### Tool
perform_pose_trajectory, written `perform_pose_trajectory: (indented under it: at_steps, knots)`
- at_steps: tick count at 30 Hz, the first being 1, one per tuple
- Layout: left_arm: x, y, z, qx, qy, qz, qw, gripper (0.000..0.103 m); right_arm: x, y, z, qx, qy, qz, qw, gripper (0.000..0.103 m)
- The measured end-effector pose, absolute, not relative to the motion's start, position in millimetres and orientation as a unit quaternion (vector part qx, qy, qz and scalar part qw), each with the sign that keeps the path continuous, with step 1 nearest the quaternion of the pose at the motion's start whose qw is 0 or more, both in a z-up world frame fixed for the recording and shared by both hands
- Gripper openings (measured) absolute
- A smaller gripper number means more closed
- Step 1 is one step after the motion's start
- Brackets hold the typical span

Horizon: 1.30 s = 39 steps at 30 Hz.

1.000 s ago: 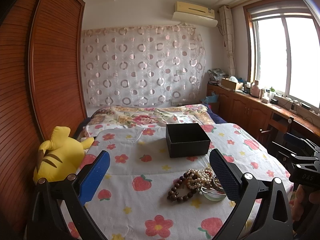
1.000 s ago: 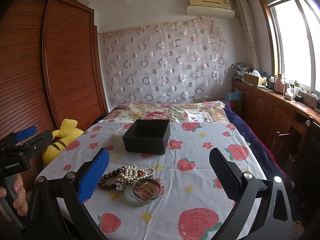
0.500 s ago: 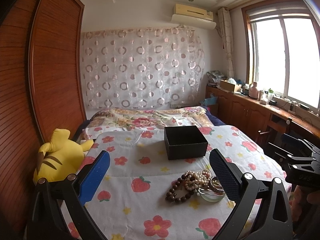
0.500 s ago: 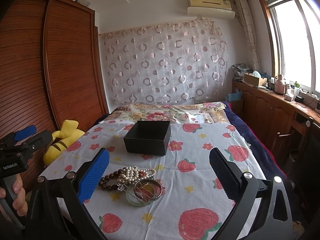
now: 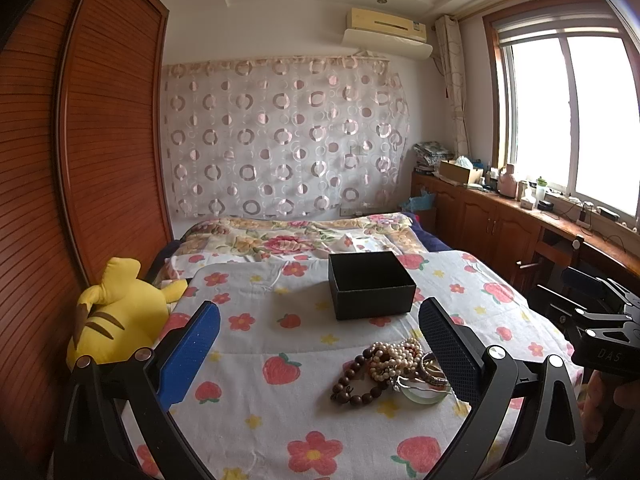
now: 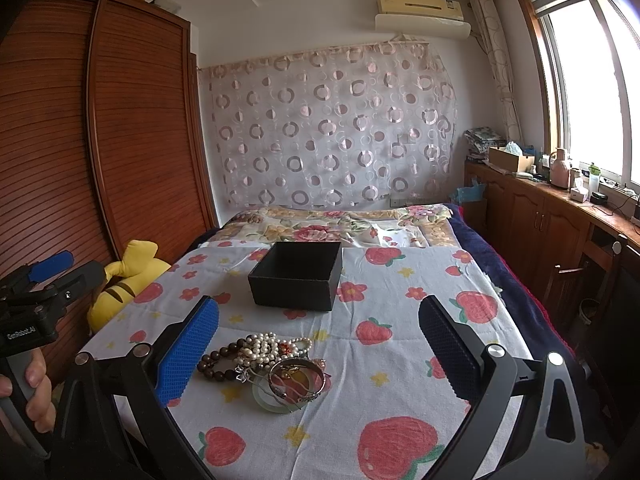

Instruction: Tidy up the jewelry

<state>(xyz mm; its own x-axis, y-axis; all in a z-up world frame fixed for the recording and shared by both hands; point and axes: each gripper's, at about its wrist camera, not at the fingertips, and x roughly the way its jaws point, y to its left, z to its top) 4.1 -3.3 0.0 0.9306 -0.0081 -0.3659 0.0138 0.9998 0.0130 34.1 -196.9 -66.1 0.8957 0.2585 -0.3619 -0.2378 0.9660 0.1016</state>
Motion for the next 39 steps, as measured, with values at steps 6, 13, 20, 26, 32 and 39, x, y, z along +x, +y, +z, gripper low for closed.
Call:
perform_pose_trajectory:
  at_steps: [6, 13, 20, 26, 32, 39]
  knots:
    - [-0.8, -2.0, 5.8, 0.006, 0.187, -0.006, 0.982, 0.096, 33.7, -196.6, -66.1, 0.027, 0.189, 0.128, 0.973, 0.101]
    - [-4.6, -3.4, 5.2, 0.006, 0.189, -0.006, 0.982, 0.096, 34.0, -196.3, -66.2, 0.029, 0.19, 0.128, 0.973, 0.101]
    - [-4.2, -3.1, 4.6, 0.007, 0.19, -0.006, 0.982, 0.096, 34.4, -196.1, -66.5, 0.028, 0.19, 0.13, 0.973, 0.101]
    - [-1.1, 0.8, -2.2, 0.004, 0.196, -0.005, 0.981, 0.096, 37.9, -190.3, -72.2, 0.029, 0.197, 0.136, 0.971, 0.101]
    - [6.6, 5.3, -18.1, 0.002, 0.207, -0.016, 0.978, 0.096, 44.6, -180.3, -80.6, 0.018, 0.208, 0.17, 0.963, 0.101]
    - [21.9, 10.7, -51.2, -0.006, 0.246, -0.026, 0.969, 0.096, 63.0, -169.4, -111.3, -0.011, 0.257, 0.202, 0.945, 0.089]
